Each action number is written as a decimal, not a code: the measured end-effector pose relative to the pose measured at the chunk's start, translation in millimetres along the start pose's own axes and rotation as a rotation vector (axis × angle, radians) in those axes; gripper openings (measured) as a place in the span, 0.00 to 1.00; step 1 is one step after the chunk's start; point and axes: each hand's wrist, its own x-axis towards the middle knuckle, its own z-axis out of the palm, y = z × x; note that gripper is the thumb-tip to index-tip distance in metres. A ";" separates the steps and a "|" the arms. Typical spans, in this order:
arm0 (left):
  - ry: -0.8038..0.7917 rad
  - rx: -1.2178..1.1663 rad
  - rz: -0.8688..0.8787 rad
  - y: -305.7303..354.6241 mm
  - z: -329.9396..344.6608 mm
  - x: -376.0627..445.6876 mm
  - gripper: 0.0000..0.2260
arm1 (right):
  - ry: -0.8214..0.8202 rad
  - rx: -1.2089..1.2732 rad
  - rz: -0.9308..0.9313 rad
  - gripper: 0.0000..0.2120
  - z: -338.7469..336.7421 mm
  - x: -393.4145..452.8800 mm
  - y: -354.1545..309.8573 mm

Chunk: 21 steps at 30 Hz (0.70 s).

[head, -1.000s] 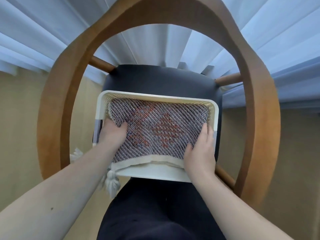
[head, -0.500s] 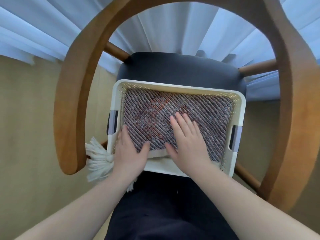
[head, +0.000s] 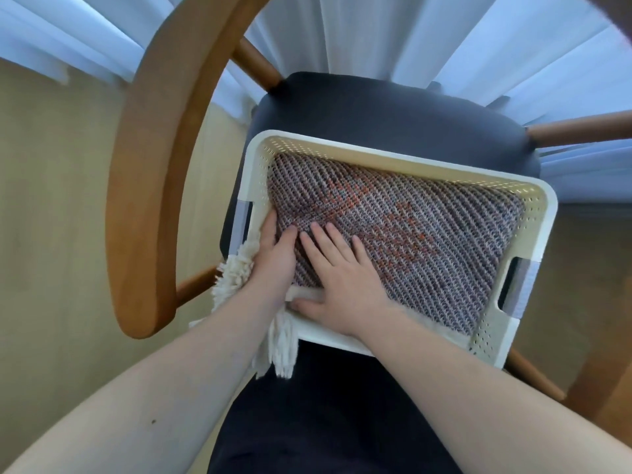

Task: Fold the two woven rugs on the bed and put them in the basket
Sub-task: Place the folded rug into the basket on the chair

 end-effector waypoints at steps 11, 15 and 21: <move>-0.225 -0.450 -0.112 21.2 -1.4 -8.5 0.18 | 0.133 -0.164 0.047 0.58 2.5 3.3 -5.2; -0.226 -0.253 -0.047 24.2 -17.2 -38.8 0.19 | 0.204 -0.153 0.027 0.53 10.3 1.8 -8.2; 0.002 -0.015 0.016 32.4 -29.0 -131.1 0.19 | 0.193 -0.043 0.074 0.49 4.6 -0.3 -7.5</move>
